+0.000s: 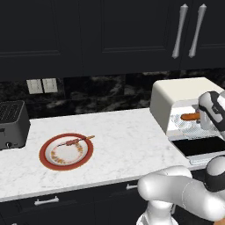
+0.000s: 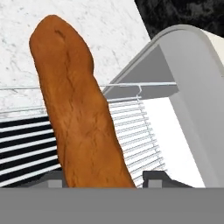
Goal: Pick up the kebab skewer and baguette bread, and place them inside the toaster oven. Close the toaster oven door and start by setting the timer.
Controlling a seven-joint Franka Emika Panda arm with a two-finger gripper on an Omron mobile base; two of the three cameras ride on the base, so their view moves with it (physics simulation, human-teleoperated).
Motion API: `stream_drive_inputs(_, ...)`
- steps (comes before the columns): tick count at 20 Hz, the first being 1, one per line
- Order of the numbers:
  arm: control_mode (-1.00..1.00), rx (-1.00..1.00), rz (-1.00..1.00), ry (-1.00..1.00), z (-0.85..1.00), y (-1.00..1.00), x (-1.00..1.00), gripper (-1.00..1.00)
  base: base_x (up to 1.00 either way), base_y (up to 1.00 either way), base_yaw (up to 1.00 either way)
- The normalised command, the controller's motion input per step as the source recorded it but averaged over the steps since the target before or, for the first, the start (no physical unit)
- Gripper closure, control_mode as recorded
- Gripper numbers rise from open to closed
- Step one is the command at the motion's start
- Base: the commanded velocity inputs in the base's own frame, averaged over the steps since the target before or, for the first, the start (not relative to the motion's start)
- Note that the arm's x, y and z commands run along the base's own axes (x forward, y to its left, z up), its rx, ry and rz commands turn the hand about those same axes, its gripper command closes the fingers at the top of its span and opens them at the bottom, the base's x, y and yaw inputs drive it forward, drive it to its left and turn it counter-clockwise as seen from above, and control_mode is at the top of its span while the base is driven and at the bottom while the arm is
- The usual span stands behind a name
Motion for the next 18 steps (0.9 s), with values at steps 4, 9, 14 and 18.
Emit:
stream_drive_inputs(4, -1.00, 0.00, 0.00, 0.00, -0.12, -0.16, 0.39, 1.00, 0.00, 0.00, 0.00)
stream_drive_inputs(9, -1.00, 0.00, 0.00, -0.02, -0.23, -0.18, 0.28, 1.00, 0.00, 0.00, 0.00)
stream_drive_inputs(14, -1.00, 0.00, 0.00, -0.04, -0.17, -0.21, 0.18, 1.00, 0.00, 0.00, 0.00)
stream_drive_inputs(18, -1.00, 0.00, 0.00, -0.02, -0.14, -0.11, 0.13, 1.00, 0.00, 0.00, 0.00)
